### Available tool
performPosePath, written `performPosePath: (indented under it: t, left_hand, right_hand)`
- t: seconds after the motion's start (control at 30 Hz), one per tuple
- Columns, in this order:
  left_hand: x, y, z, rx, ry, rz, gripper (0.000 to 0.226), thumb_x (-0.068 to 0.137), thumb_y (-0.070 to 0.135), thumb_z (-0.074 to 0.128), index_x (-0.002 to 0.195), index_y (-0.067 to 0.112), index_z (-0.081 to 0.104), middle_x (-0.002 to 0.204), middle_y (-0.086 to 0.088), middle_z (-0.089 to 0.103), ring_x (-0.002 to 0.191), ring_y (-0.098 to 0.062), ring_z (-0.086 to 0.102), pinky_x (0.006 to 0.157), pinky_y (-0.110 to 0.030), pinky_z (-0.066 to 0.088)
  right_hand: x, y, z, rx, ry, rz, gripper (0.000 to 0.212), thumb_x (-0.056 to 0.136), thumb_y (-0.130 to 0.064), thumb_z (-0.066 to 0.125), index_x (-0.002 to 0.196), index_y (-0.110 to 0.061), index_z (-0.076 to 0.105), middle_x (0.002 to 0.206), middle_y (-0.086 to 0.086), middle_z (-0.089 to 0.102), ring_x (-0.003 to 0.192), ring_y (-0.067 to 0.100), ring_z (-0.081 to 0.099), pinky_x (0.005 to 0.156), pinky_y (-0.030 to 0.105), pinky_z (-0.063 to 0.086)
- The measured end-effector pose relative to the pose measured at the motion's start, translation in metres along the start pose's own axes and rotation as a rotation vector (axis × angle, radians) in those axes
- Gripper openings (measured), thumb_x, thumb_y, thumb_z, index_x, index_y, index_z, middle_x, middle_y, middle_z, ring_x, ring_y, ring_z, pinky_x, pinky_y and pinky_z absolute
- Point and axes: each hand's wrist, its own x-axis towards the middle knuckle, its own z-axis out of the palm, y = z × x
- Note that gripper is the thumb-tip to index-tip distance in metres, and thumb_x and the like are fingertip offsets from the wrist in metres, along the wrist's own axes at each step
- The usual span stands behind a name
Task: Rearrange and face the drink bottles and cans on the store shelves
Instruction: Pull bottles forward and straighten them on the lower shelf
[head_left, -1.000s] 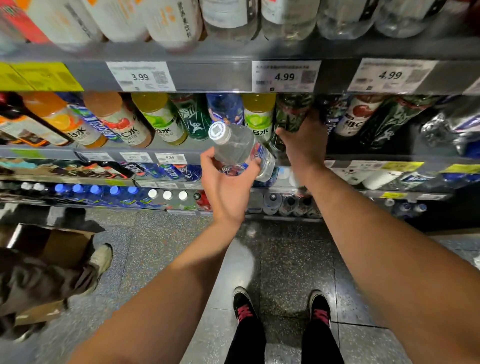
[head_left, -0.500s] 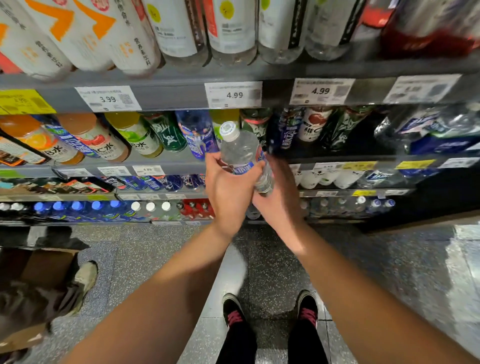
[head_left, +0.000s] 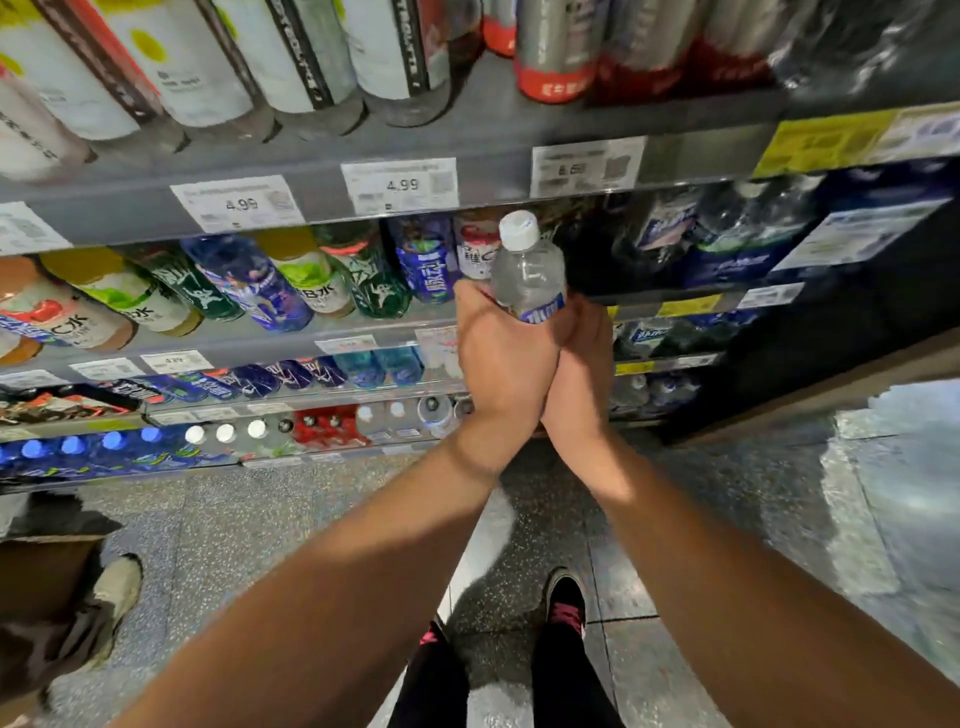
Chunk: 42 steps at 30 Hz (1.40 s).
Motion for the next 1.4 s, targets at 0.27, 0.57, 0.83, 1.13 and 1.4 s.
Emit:
performPosePath:
  t: [0.27, 0.57, 0.83, 1.13, 1.4]
  left_hand:
    - [0.022, -0.022, 0.042, -0.19, -0.08, 0.055, 0.048, 0.082, 0.04, 0.08, 0.115, 0.017, 0.054, 0.104, 0.002, 0.055, 0.091, 0.001, 0.054, 0.089, -0.019, 0.047]
    - [0.057, -0.023, 0.08, 0.058, 0.097, 0.027, 0.07, 0.077, 0.024, 0.083, 0.136, 0.008, 0.047, 0.136, -0.005, 0.053, 0.124, -0.018, 0.051, 0.088, -0.012, 0.031]
    - [0.068, -0.028, 0.098, 0.149, 0.211, 0.012, 0.062, 0.072, 0.034, 0.087, 0.12, 0.009, 0.056, 0.119, -0.004, 0.063, 0.111, -0.021, 0.059, 0.085, -0.025, 0.044]
    - [0.071, -0.023, 0.101, 0.179, 0.217, -0.03, 0.065, 0.07, 0.043, 0.088, 0.116, 0.008, 0.058, 0.12, -0.005, 0.062, 0.11, -0.022, 0.058, 0.079, -0.023, 0.037]
    - [0.073, -0.016, 0.111, 0.136, 0.27, -0.103, 0.061, 0.071, 0.038, 0.088, 0.112, 0.007, 0.057, 0.12, -0.006, 0.056, 0.11, -0.026, 0.057, 0.085, -0.034, 0.043]
  right_hand:
    - [0.06, 0.038, -0.018, -0.034, 0.108, 0.182, 0.074, 0.079, -0.038, 0.07, 0.129, 0.011, 0.05, 0.126, 0.028, 0.058, 0.126, 0.042, 0.051, 0.111, 0.009, 0.01]
    - [0.096, 0.055, -0.002, 0.011, 0.136, 0.194, 0.089, 0.071, -0.047, 0.084, 0.136, 0.004, 0.05, 0.131, 0.022, 0.057, 0.122, 0.034, 0.057, 0.099, 0.034, 0.044]
    - [0.113, 0.057, 0.015, 0.205, 0.208, 0.295, 0.068, 0.067, -0.03, 0.086, 0.122, -0.002, 0.057, 0.114, 0.016, 0.063, 0.103, 0.028, 0.062, 0.089, 0.036, 0.053]
    - [0.101, 0.066, 0.012, 0.093, 0.228, 0.21, 0.076, 0.069, -0.033, 0.086, 0.127, 0.003, 0.054, 0.12, 0.018, 0.061, 0.113, 0.033, 0.059, 0.095, 0.037, 0.049]
    - [0.058, 0.086, -0.003, 0.138, 0.301, 0.149, 0.046, 0.087, -0.034, 0.071, 0.113, 0.002, 0.061, 0.106, 0.014, 0.063, 0.101, 0.028, 0.06, 0.086, 0.029, 0.047]
